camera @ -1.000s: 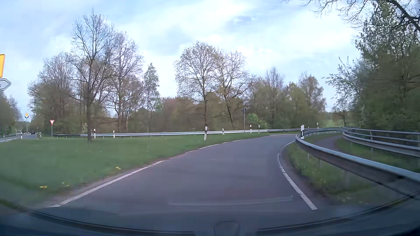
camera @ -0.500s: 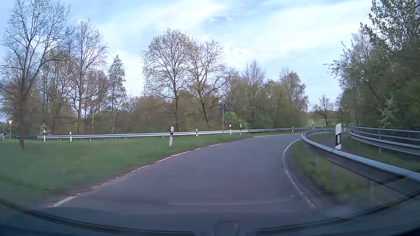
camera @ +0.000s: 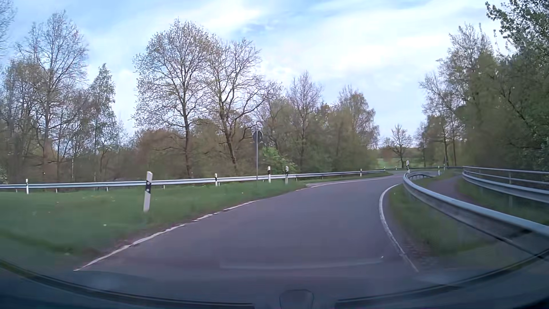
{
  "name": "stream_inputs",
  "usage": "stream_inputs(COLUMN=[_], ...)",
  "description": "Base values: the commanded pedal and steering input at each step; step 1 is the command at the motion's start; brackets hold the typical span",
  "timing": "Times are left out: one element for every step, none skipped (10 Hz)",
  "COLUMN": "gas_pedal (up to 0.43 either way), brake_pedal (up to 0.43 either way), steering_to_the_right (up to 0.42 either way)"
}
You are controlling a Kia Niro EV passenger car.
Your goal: Follow the waypoints while adhering to traffic rules and regulations
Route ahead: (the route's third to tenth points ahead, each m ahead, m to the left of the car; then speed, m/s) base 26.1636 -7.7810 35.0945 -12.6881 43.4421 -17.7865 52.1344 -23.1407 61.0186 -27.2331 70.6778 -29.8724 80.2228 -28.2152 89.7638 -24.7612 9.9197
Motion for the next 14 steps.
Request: stream_inputs(gas_pedal=[0.0,0.0,0.0,0.0,0.0,0.0,0.0,0.0,0.0,0.0,0.0,0.008,0.008,0.02], brake_pedal=[0.0,0.0,0.0,0.0,0.0,0.0,0.0,0.0,0.0,0.0,0.0,0.0,0.0,0.0], steering_to_the_right=[0.096,0.101,0.101,0.101,0.102,0.104,0.105,0.106,0.105,0.106,0.106,0.107,0.107,0.106])
